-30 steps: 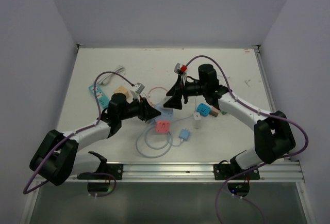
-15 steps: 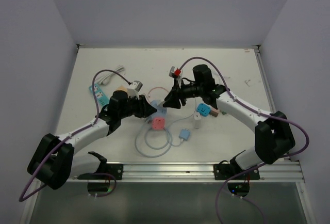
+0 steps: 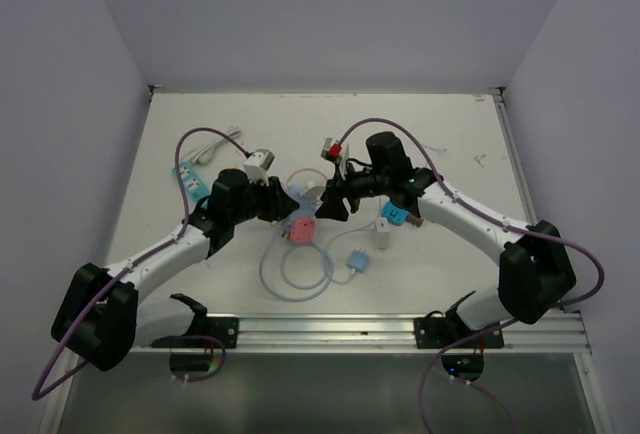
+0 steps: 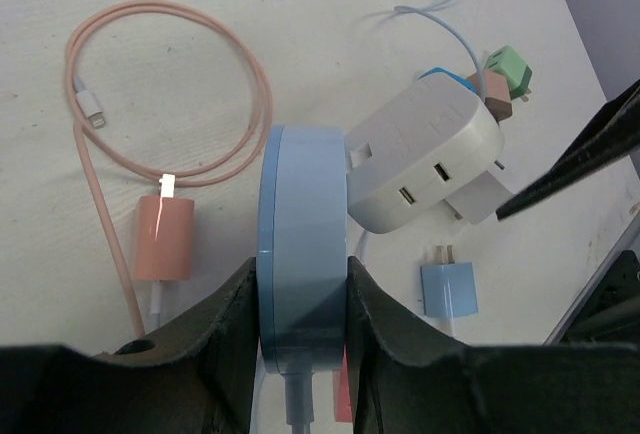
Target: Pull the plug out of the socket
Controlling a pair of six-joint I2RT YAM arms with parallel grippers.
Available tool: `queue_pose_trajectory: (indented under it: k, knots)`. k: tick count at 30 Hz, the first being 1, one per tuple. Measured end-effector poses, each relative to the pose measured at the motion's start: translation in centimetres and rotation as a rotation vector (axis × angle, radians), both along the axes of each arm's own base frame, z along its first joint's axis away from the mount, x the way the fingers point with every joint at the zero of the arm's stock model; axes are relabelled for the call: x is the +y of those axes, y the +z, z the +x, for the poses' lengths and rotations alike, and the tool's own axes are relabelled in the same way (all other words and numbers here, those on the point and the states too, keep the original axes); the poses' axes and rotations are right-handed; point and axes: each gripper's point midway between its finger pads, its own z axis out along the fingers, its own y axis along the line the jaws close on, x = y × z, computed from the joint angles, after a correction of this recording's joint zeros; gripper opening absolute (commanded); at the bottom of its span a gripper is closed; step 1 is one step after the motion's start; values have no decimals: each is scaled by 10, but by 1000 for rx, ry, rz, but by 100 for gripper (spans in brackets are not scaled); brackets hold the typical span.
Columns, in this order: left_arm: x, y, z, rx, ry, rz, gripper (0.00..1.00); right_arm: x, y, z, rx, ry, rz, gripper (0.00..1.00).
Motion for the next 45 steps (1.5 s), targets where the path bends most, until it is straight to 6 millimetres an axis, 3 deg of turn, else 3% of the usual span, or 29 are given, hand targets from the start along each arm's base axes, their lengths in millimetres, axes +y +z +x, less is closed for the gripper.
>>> queue_pose_trajectory:
  k: [2, 5, 12, 20, 28, 39, 45]
  knots:
    - [2, 0, -1, 5, -1, 21, 0, -4, 4, 6, -34, -36, -12, 71]
    - [5, 2, -2, 15, -7, 51, 0, -9, 15, 14, -98, -84, -19, 79]
    - [6, 5, -9, 46, -42, 88, 0, -12, 33, 32, -204, -114, -48, 84]
    - [4, 17, -15, 59, -91, 137, 0, -6, 16, 46, -236, -76, -104, 84]
    - [4, 20, -19, 75, -106, 142, 0, 9, -8, 31, -224, 15, -163, 65]
    - [9, 17, -20, 114, -74, 158, 0, 17, -13, 27, -282, 18, -214, 37]
    - [12, 16, -19, 140, -34, 154, 0, 21, -18, 30, -334, -16, -250, 34]
